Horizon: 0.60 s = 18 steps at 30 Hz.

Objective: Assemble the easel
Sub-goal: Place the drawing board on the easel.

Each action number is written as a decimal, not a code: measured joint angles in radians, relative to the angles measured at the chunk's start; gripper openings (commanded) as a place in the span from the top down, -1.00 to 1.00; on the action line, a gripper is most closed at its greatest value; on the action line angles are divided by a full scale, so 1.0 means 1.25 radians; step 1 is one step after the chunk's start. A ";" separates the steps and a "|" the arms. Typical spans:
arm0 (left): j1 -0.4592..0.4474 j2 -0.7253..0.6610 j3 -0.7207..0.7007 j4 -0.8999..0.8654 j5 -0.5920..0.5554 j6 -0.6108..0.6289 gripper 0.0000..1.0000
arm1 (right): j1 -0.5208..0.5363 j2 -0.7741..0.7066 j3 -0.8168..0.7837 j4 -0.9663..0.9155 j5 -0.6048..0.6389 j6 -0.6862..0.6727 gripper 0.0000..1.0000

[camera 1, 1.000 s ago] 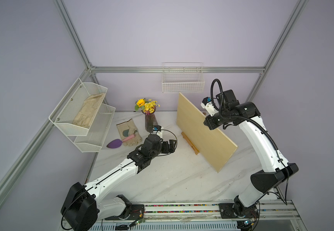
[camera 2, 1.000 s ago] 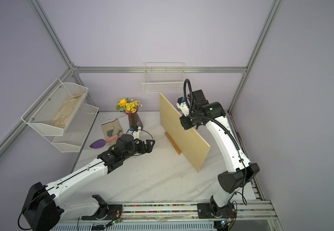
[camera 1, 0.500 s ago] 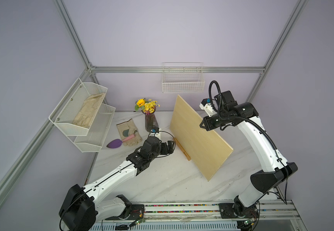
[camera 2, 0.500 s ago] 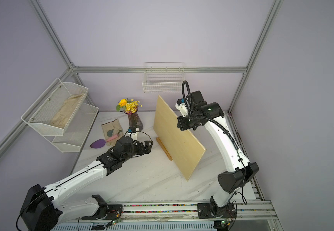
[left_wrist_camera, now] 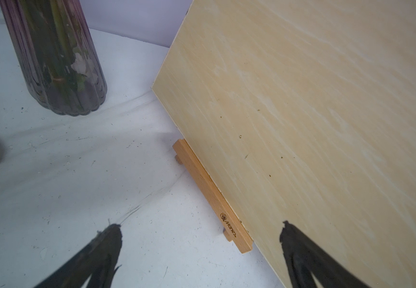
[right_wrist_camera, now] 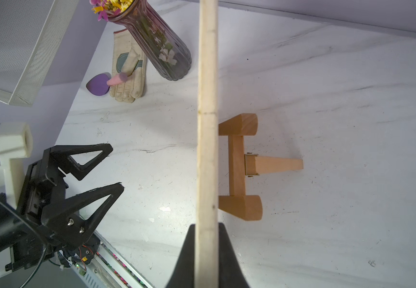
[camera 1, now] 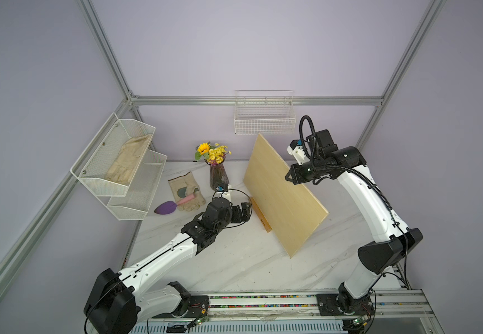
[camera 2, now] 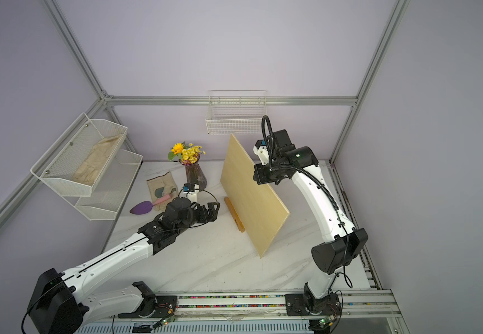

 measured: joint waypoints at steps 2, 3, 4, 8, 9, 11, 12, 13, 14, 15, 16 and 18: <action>0.000 0.000 0.000 0.000 -0.001 -0.004 -1.00 | -0.002 0.001 -0.002 0.006 0.000 0.010 1.00; 0.000 0.000 0.000 0.000 -0.002 -0.005 -1.00 | -0.004 0.001 -0.005 0.009 -0.002 0.015 1.00; 0.000 0.000 0.000 0.000 -0.003 -0.006 -1.00 | -0.006 0.001 -0.009 0.014 -0.005 0.021 1.00; 0.000 0.000 0.000 0.000 -0.005 -0.006 -1.00 | -0.027 -0.002 -0.041 0.048 -0.036 0.046 1.00; 0.000 0.000 0.000 0.000 -0.006 -0.006 -1.00 | -0.034 -0.005 -0.052 0.057 -0.048 0.049 1.00; 0.000 0.000 0.000 0.001 -0.008 -0.006 -1.00 | -0.044 -0.015 -0.078 0.074 -0.070 0.055 1.00; 0.000 0.000 -0.001 0.001 -0.009 -0.006 -1.00 | -0.047 -0.019 -0.089 0.082 -0.079 0.058 1.00; 0.000 0.000 -0.001 0.001 -0.009 -0.006 -0.99 | -0.049 -0.024 -0.100 0.092 -0.084 0.061 1.00; 0.000 0.000 -0.002 0.002 -0.009 -0.006 -0.99 | -0.051 -0.028 -0.108 0.098 -0.089 0.062 1.00; 0.000 0.000 -0.002 0.002 -0.009 -0.006 -0.99 | -0.053 -0.032 -0.114 0.104 -0.092 0.063 1.00; 0.000 0.000 -0.002 0.002 -0.009 -0.006 -1.00 | -0.056 -0.035 -0.121 0.108 -0.096 0.065 0.97; 0.000 0.000 -0.002 0.002 -0.010 -0.006 -0.99 | -0.062 -0.042 -0.135 0.120 -0.107 0.070 0.84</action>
